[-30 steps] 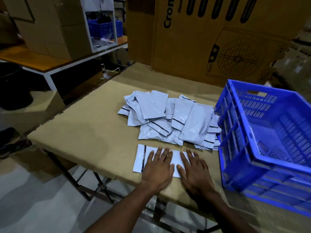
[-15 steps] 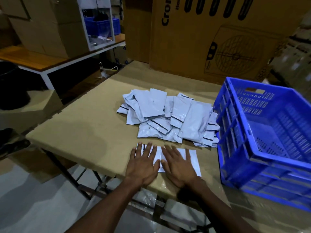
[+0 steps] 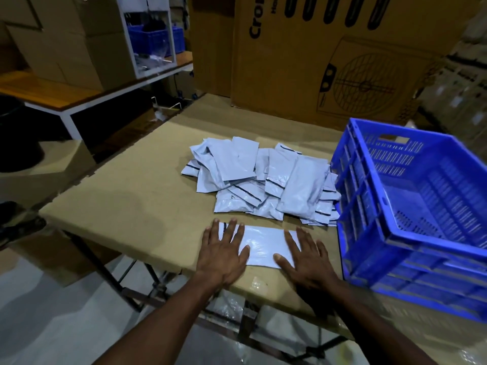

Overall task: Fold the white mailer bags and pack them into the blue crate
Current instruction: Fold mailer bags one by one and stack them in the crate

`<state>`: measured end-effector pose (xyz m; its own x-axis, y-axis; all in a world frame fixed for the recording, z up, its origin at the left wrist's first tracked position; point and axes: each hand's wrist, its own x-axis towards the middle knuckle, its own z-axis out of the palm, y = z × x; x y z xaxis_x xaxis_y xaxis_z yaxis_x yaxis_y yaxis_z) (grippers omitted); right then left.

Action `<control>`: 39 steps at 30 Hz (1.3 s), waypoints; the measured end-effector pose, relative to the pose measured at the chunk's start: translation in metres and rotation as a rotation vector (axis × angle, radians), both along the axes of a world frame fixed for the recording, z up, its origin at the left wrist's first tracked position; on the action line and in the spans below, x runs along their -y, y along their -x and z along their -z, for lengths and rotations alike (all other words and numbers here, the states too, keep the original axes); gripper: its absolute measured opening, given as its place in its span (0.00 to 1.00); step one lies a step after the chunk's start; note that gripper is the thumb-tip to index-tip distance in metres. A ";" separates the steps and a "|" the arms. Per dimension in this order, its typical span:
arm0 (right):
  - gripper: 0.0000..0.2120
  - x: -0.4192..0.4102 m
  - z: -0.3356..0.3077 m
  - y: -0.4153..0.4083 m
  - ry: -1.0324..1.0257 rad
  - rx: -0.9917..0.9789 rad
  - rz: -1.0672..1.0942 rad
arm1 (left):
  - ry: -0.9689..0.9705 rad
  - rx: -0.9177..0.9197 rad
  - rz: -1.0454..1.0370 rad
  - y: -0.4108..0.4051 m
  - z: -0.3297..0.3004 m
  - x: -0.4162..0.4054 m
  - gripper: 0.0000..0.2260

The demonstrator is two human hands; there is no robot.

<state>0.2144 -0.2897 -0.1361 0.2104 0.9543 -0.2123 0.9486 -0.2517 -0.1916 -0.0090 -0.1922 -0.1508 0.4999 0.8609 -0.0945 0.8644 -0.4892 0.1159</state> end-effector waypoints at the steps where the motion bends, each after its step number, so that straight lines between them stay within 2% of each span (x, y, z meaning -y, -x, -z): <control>1: 0.45 0.001 -0.002 0.001 0.013 0.005 -0.029 | 0.006 0.000 0.003 0.000 -0.001 0.000 0.31; 4: 0.48 0.006 -0.005 0.007 -0.095 0.062 -0.216 | 0.019 -0.014 0.044 0.001 -0.003 -0.005 0.30; 8: 0.30 0.003 -0.003 0.014 -0.264 -0.052 -0.341 | 0.027 -0.036 0.093 0.005 -0.003 -0.014 0.31; 11: 0.15 -0.004 0.003 0.019 -0.382 0.022 -0.382 | 0.023 0.022 0.098 0.006 -0.006 -0.011 0.35; 13: 0.11 -0.008 0.002 0.023 -0.445 0.081 -0.402 | -0.032 0.130 0.144 0.009 -0.007 -0.006 0.38; 15: 0.08 -0.012 -0.008 0.027 -0.482 0.106 -0.404 | -0.172 0.203 0.237 0.014 -0.003 -0.001 0.33; 17: 0.07 -0.015 -0.019 0.027 -0.498 0.097 -0.375 | -0.262 0.238 0.245 0.016 0.001 -0.001 0.23; 18: 0.08 -0.015 -0.023 0.027 -0.498 0.101 -0.366 | -0.249 0.244 0.204 0.016 -0.001 -0.003 0.22; 21: 0.18 -0.009 -0.030 0.031 -0.594 0.209 -0.504 | -0.162 0.247 0.092 0.016 -0.003 -0.010 0.21; 23: 0.18 -0.004 -0.031 0.036 -0.635 0.282 -0.679 | -0.138 0.274 0.105 0.017 -0.002 -0.013 0.22; 25: 0.14 -0.006 -0.031 0.036 -0.551 0.387 -0.753 | -0.108 0.345 0.148 0.019 -0.001 -0.015 0.23; 27: 0.17 -0.014 -0.033 0.033 -0.388 0.427 -0.729 | -0.065 0.454 0.172 0.021 0.002 -0.019 0.24; 29: 0.19 -0.025 -0.038 0.028 -0.309 0.373 -0.712 | -0.066 0.551 0.165 0.023 0.005 -0.023 0.23; 31: 0.17 -0.035 -0.054 0.027 -0.354 0.343 -0.715 | -0.106 0.656 0.114 0.022 0.007 -0.023 0.24; 34: 0.14 -0.042 -0.086 0.022 -0.399 0.277 -0.619 | -0.083 0.774 -0.037 0.015 0.002 -0.017 0.35; 36: 0.15 -0.046 -0.112 0.013 -0.436 0.157 -0.482 | -0.071 0.763 -0.092 0.012 0.002 -0.016 0.39; 39: 0.17 -0.054 -0.154 -0.004 -0.636 -0.086 -0.238 | -0.151 0.637 -0.076 0.006 0.006 -0.013 0.39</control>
